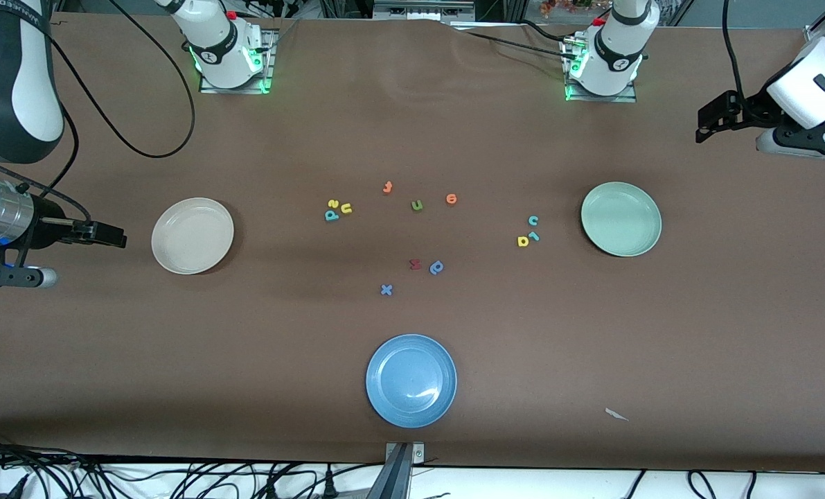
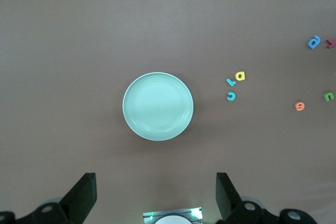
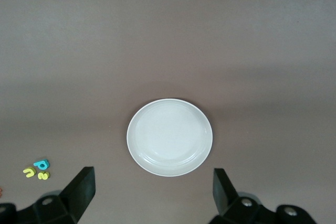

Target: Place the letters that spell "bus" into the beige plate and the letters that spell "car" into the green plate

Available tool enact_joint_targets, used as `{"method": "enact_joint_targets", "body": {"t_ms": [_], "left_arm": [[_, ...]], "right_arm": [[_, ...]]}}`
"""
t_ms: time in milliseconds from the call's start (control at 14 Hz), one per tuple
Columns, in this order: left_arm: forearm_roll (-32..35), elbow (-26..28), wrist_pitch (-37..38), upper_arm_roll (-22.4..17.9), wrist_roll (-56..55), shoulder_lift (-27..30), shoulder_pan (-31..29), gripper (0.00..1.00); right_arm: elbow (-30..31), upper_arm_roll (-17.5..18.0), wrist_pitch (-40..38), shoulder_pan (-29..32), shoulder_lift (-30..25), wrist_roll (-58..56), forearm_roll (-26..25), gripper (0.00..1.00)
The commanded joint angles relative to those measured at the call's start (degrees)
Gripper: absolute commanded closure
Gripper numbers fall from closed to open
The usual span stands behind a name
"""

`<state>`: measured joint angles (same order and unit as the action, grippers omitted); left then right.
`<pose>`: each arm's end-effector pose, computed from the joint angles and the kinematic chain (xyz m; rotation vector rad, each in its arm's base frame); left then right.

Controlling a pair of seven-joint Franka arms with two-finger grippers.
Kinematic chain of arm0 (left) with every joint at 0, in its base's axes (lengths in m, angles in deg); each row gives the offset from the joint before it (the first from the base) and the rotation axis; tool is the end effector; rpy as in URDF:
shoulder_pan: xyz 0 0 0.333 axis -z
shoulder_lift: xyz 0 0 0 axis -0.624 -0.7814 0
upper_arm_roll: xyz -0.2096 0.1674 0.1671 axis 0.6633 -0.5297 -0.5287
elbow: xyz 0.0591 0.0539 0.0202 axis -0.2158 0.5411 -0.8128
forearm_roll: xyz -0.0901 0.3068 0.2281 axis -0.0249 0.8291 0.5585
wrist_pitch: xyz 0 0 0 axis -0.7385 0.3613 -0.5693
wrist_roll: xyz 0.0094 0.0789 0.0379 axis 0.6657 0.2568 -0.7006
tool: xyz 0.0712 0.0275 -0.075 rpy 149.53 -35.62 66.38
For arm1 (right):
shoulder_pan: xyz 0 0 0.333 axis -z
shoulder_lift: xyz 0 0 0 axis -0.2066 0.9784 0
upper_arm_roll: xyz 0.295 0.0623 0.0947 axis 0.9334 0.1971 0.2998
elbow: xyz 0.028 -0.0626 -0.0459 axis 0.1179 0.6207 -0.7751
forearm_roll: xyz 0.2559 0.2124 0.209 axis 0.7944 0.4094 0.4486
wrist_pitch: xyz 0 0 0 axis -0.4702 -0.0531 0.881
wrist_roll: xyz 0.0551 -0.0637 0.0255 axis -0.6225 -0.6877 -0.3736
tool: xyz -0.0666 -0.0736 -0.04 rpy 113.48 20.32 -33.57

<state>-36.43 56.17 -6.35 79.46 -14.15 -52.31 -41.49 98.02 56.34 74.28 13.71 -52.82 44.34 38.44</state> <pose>0.5107 -0.0349 0.6100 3.1193 -0.1847 -0.1815 0.6509 -0.0026 0.4944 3.1218 -0.1046 -0.1966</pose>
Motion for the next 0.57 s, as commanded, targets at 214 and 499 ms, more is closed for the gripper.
{"method": "enact_joint_targets", "body": {"t_ms": [214, 499], "left_arm": [[-0.9, -2.0, 1.5, 0.7, 0.4, -0.8, -0.2, 0.0], [-0.9, -2.0, 1.5, 0.6, 0.4, -0.8, -0.2, 0.0]], "right_arm": [[0.7, 0.6, -0.2, 0.8, -1.1, 0.4, 1.1, 0.0], [0.7, 0.6, -0.5, 0.8, -1.1, -0.3, 1.1, 0.0]]}}
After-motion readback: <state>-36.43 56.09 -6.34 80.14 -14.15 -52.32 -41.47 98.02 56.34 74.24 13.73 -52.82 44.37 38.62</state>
